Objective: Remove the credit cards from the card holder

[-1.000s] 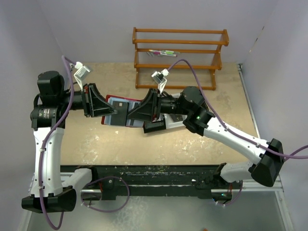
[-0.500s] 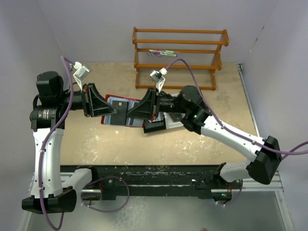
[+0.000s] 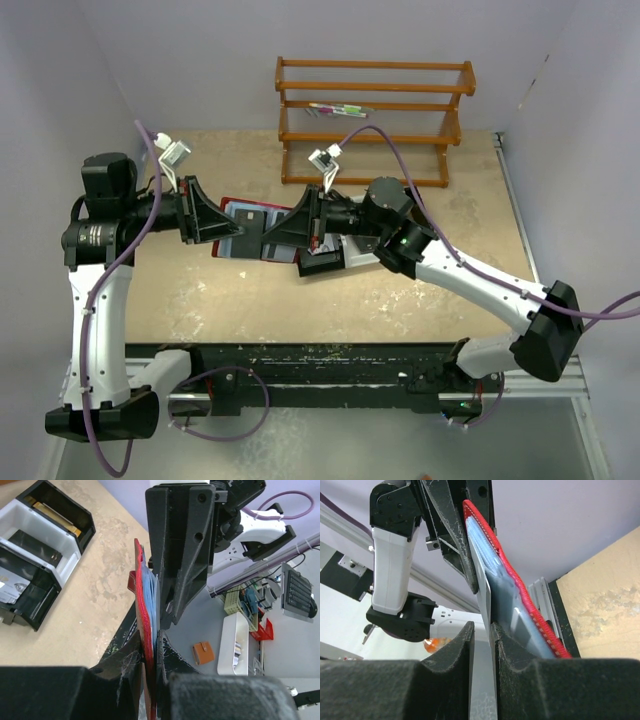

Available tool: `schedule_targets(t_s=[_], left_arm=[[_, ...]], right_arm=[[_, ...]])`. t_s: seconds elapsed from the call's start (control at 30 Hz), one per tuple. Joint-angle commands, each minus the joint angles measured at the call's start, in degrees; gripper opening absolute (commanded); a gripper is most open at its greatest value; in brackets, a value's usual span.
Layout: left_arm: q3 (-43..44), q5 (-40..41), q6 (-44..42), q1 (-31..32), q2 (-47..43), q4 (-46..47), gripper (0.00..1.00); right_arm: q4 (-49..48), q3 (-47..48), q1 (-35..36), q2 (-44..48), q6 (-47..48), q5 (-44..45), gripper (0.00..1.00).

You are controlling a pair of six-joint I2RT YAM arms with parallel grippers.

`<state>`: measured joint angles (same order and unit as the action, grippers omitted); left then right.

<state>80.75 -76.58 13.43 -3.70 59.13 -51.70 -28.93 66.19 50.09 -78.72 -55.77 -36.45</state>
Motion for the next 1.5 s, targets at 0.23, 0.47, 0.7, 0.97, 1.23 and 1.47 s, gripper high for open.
schedule_targets(t_s=[0.23,0.47,0.7,0.97,1.23,1.47], left_arm=[[2.25,0.23,-4.69,0.08,0.1,-2.04,0.13],[1.03,-10.22,-1.53,0.1,-0.15,-0.03,0.17],[0.69,-16.03,4.84,0.1,-0.69,5.75,0.14],[0.63,-16.06,8.33,0.1,-1.02,8.55,0.12],[0.08,-15.43,9.7,0.06,-2.0,10.21,0.11],[-1.01,-14.18,9.04,0.05,-2.51,10.41,0.12]], right_arm=[[-8.05,2.28,0.7,-1.08,-2.08,-0.24,0.24],[-12.75,1.31,0.65,-2.97,-6.3,-3.1,0.15],[-14.14,-1.75,0.46,-0.2,-7.16,-4.32,0.15],[-17.76,-3.39,-0.08,1.14,-9.4,-5.12,0.18],[-18.19,-2.08,-0.08,-0.31,-10.15,-5.04,0.18],[-16.21,-0.8,-0.09,-1.1,-9.79,-4.04,0.09]])
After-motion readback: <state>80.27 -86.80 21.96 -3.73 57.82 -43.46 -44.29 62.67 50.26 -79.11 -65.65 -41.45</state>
